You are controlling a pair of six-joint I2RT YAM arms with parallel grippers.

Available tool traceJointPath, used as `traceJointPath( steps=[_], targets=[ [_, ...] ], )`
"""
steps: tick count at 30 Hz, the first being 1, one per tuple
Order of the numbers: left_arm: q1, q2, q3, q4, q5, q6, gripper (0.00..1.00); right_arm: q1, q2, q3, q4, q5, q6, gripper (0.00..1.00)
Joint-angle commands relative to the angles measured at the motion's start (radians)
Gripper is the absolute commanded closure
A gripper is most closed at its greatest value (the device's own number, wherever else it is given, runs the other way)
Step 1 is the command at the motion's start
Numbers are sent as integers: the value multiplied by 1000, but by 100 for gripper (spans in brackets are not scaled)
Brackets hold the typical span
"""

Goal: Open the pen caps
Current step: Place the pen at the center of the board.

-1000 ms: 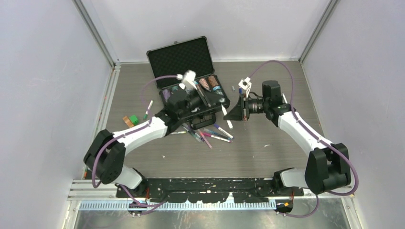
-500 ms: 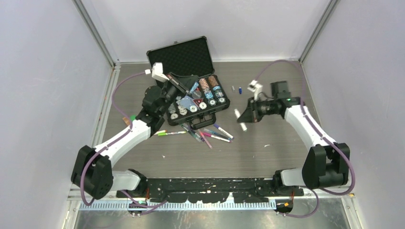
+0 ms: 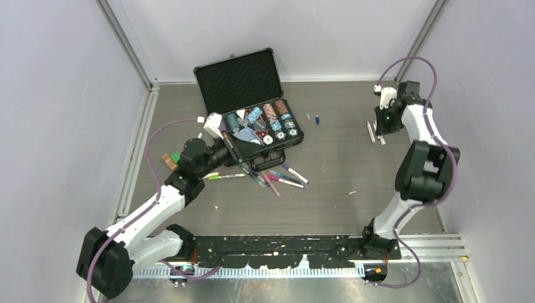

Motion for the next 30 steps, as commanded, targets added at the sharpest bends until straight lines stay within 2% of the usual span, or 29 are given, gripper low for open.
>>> traceJointPath(
  steps=[1, 5, 11, 24, 30],
  targets=[
    [-1, -86, -57, -60, 37, 44, 100, -11, 190, 203, -44, 218, -73, 94],
    [0, -144, -111, -81, 17, 39, 100, -23, 332, 385, -102, 268, -75, 93],
    [1, -158, -122, -100, 9, 51, 100, -27, 492, 564, -168, 309, -82, 89],
    [1, -112, -97, -77, 22, 43, 100, -28, 665, 746, -294, 247, 2, 82],
    [1, -120, -106, -77, 22, 35, 100, -34, 680, 754, -301, 244, 28, 79]
  ],
)
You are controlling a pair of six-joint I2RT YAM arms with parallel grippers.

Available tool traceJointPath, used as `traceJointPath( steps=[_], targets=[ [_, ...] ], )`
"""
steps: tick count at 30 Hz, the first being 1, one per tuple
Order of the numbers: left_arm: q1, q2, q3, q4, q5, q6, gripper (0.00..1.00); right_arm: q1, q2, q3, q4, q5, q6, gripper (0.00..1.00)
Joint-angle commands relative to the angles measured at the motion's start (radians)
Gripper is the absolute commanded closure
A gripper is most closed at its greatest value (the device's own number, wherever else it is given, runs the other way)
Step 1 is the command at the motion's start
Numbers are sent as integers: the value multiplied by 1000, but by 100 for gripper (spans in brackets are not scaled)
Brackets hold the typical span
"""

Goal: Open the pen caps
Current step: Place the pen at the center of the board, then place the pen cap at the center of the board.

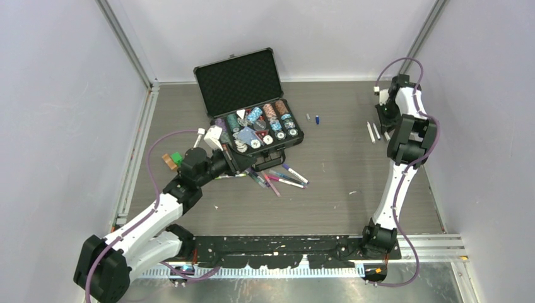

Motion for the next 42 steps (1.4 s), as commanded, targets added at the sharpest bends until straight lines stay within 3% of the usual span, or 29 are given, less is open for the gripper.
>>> traceJointPath(
  steps=[1, 8, 17, 29, 34, 38, 42],
  targets=[
    [0, -15, 22, 23, 13, -2, 100, -8, -9, 49, -32, -16, 34, 77],
    [0, -24, 22, 15, 16, -3, 100, -11, -19, 32, -34, -51, 51, 69],
    [0, -36, 26, 10, 29, -14, 100, -17, -70, 29, -34, -58, 62, 68],
    [-16, 14, 36, 45, 80, -89, 100, -16, -350, -100, -25, -123, 52, 67],
    [-90, 91, 60, 76, 61, -102, 100, -10, -553, -288, -24, -343, 37, 65],
    [-136, 206, 67, 187, 79, -156, 100, 17, -740, -527, 7, -644, -45, 64],
    [-142, 331, 71, 342, 151, -249, 100, 86, -932, -798, 36, -925, -242, 49]
  ],
)
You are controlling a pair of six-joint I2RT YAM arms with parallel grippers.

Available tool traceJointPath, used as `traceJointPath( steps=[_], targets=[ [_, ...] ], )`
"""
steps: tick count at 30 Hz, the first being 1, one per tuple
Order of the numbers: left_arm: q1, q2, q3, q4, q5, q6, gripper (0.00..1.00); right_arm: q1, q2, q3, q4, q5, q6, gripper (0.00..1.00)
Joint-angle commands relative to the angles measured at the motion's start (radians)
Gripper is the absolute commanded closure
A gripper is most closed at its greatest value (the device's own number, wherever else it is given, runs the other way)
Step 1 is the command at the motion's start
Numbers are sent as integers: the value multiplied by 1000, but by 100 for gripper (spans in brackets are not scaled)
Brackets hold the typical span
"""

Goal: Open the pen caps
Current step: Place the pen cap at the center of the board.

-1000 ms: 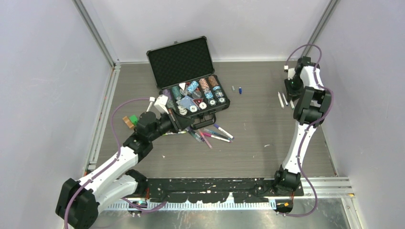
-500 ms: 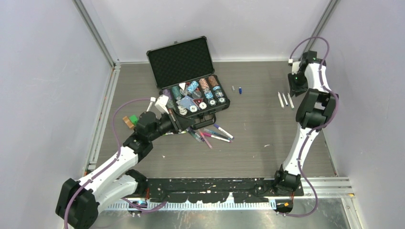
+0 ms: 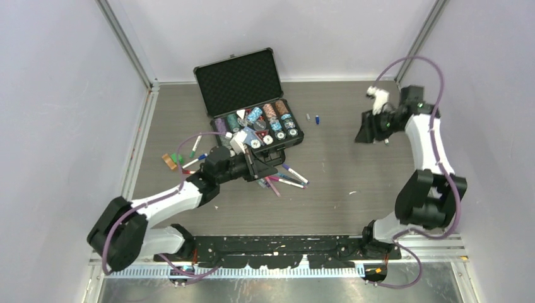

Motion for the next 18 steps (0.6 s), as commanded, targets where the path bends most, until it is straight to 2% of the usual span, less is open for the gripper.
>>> traceJointPath(
  steps=[1, 3, 5, 7, 9, 12, 15, 18],
  targets=[
    [-6, 120, 43, 235, 98, -116, 100, 88, -183, -254, 24, -406, -258, 45],
    [-8, 179, 54, 292, 132, -168, 100, 128, -249, -345, 49, -466, -352, 36],
    [-19, 235, 72, 338, 146, -201, 100, 171, -294, -402, 53, -494, -438, 33],
    [-49, 287, 107, 313, 114, -200, 100, 192, -317, -430, 62, -478, -464, 32],
    [-87, 339, 180, 177, 70, -158, 100, 194, -317, -431, 83, -424, -405, 32],
    [-143, 416, 340, -151, -43, -59, 100, 181, -301, -420, 85, -325, -317, 32],
    [-191, 498, 494, -453, -185, 12, 100, 133, -307, -426, 82, -293, -263, 32],
    [-232, 569, 627, -609, -328, 68, 100, 57, -328, -427, 80, -294, -240, 32]
  ],
)
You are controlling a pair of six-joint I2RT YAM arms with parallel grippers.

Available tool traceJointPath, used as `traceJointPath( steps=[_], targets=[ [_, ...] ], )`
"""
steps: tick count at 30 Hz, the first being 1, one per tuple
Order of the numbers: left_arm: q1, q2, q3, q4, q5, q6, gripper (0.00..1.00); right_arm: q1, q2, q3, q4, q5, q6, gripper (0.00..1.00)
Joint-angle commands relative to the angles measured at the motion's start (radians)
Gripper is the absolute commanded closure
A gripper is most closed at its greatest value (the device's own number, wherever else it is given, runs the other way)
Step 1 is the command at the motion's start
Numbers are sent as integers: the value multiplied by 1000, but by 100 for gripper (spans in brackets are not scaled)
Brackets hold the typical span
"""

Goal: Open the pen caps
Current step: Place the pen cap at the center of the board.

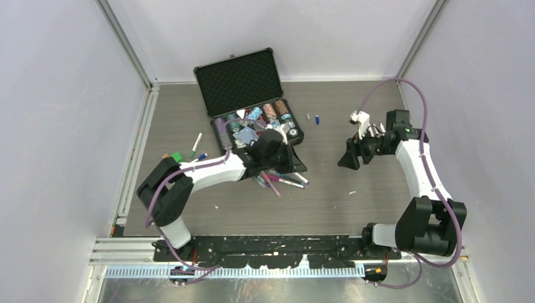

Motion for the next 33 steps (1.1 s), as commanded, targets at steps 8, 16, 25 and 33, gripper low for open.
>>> traceJointPath(
  steps=[8, 16, 25, 33],
  targets=[
    [-124, 477, 794, -962, -486, 153, 100, -149, -5, -3, 28, -32, 83, 33],
    [-142, 686, 1070, -1077, -580, 192, 96, -149, 36, -10, 29, -39, 96, 33],
    [-141, 772, 1170, -1100, -552, 223, 83, -149, 67, -10, 17, -48, 87, 34],
    [-120, 710, 1122, -1017, -536, 227, 69, -149, 87, -7, -2, -50, 83, 34]
  ],
)
